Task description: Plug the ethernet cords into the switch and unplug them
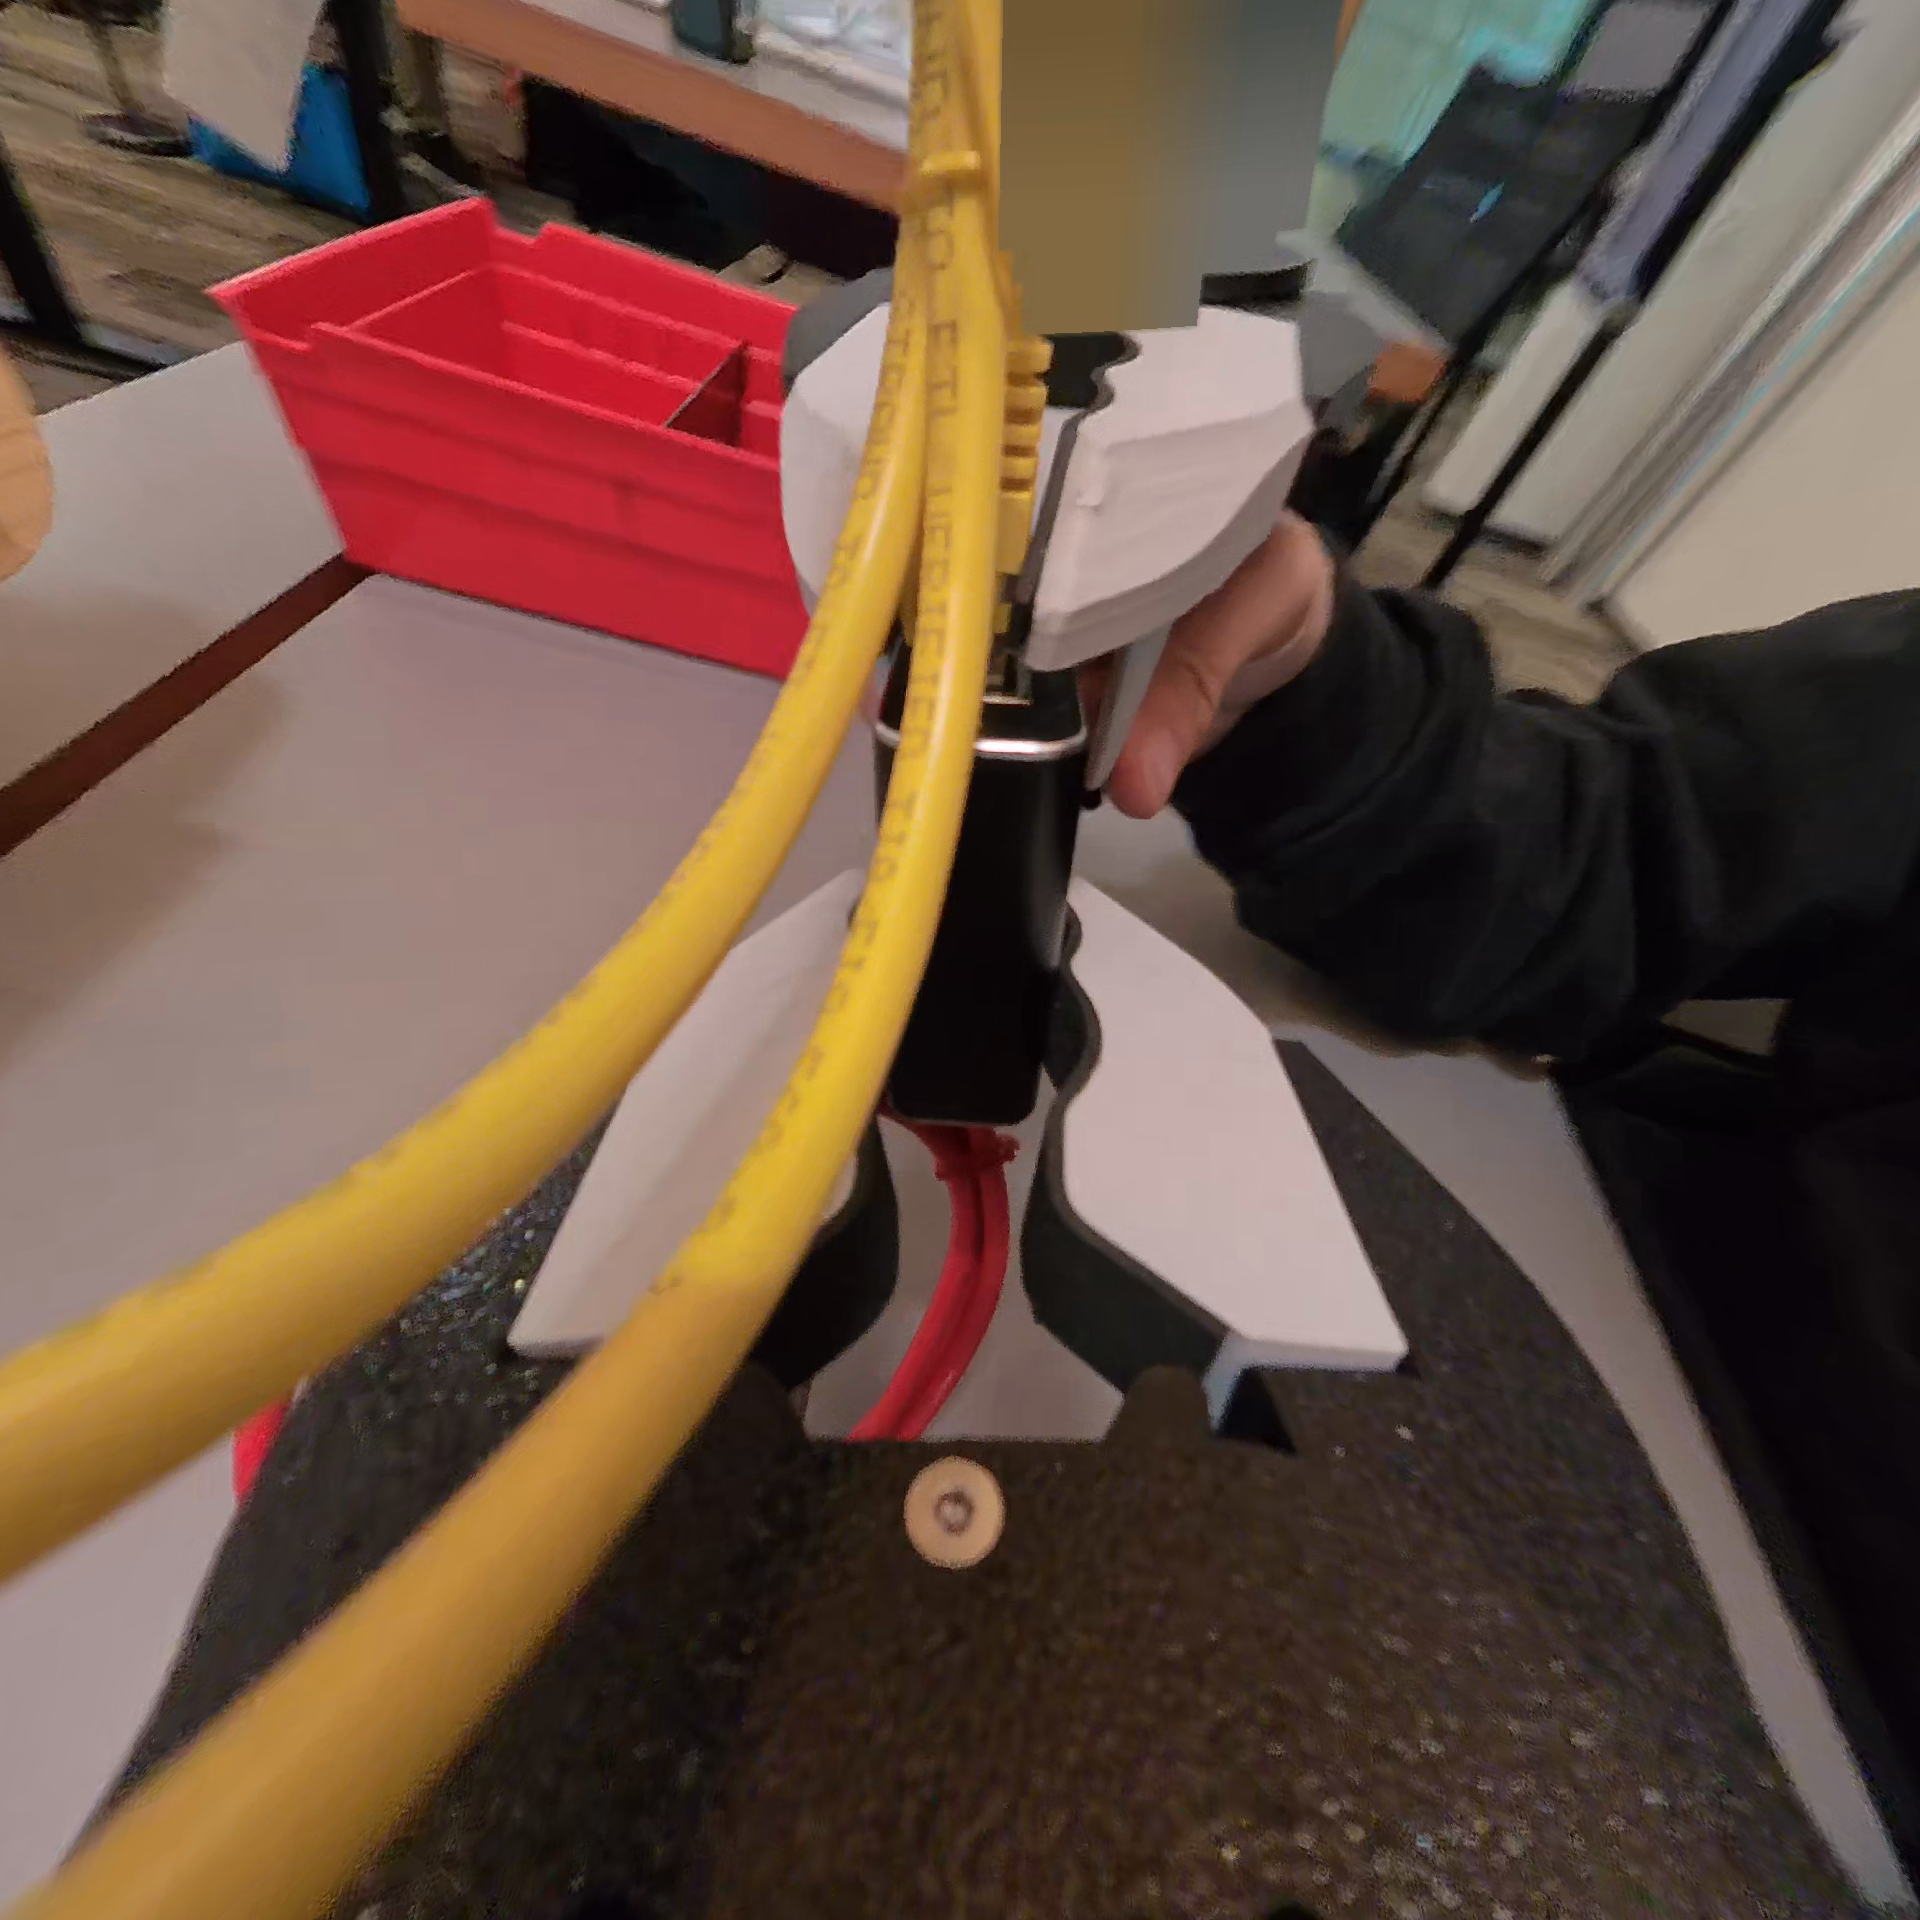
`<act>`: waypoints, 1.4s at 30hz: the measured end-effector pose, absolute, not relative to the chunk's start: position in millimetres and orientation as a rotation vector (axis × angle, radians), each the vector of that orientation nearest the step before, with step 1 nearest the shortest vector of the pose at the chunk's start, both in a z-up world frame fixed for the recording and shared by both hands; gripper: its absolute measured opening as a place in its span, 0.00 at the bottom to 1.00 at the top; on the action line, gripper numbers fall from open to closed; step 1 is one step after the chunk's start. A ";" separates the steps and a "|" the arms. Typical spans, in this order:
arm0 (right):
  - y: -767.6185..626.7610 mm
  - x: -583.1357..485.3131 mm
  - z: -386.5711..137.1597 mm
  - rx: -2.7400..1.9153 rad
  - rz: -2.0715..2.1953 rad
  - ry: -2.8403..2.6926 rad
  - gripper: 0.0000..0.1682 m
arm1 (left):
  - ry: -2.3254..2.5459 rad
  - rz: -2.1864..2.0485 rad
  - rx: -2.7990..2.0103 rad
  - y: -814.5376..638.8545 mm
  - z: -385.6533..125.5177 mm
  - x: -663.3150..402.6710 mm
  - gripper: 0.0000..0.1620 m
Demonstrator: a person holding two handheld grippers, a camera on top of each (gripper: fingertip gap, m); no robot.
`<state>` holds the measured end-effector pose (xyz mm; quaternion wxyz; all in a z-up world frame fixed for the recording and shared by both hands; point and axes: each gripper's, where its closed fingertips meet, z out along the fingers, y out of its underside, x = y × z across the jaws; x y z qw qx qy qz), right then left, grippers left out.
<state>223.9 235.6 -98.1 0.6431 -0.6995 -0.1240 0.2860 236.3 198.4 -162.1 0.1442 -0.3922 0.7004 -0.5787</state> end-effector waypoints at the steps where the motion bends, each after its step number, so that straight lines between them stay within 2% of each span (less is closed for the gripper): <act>1: 234.6 222.8 -95.9 -1.588 0.676 -0.279 0.09 | 2.007 -1.752 -1.124 194.7 -158.2 234.5 0.17; 4: 234.4 225.7 -97.9 -1.600 0.651 -0.277 0.08 | 1.983 -1.891 -1.129 189.0 -156.8 234.7 0.17; 8: 234.1 226.4 -96.8 -1.589 0.650 -0.281 0.09 | 1.987 -1.694 -1.124 196.9 -160.4 240.0 0.17; 13: 235.2 227.1 -96.3 -1.591 0.660 -0.255 0.09 | 1.954 -1.867 -1.120 190.6 -156.0 238.5 0.17; 17: 234.1 228.6 -95.7 -1.565 0.702 -0.247 0.09 | 1.968 -1.651 -1.102 199.2 -160.1 243.3 0.17; 21: 235.3 228.0 -96.7 -1.588 0.678 -0.245 0.09 | 1.963 -1.845 -1.136 192.1 -156.5 237.7 0.17; 24: 233.9 229.5 -97.4 -1.595 0.675 -0.250 0.09 | 1.968 -1.693 -1.129 197.2 -160.9 242.7 0.17; 30: 234.4 226.9 -97.9 -1.600 0.702 -0.247 0.09 | 1.979 -1.804 -1.123 192.4 -158.2 237.4 0.16; 32: 235.0 222.9 -90.5 -1.570 0.592 -0.288 0.09 | 1.956 -1.847 -1.073 189.7 -150.6 235.8 0.17; 34: 231.0 215.8 -84.5 -1.588 0.596 -0.329 0.08 | 1.963 -1.788 -0.988 188.8 -145.8 233.2 0.10; 35: 230.2 214.6 -82.9 -1.592 0.564 -0.340 0.09 | 1.968 -1.761 -0.980 188.8 -144.2 232.5 0.17; 37: 228.6 209.4 -73.8 -1.566 0.515 -0.349 0.09 | 1.942 -1.806 -0.901 184.8 -133.4 228.7 0.17; 39: 227.2 198.7 -60.0 -1.534 0.466 -0.366 0.09 | 1.874 -1.923 -0.761 178.2 -116.4 221.3 0.12; 42: 221.5 180.1 -47.4 -1.520 0.353 -0.448 0.09 | 1.812 -1.948 -0.551 172.3 -102.4 209.9 0.16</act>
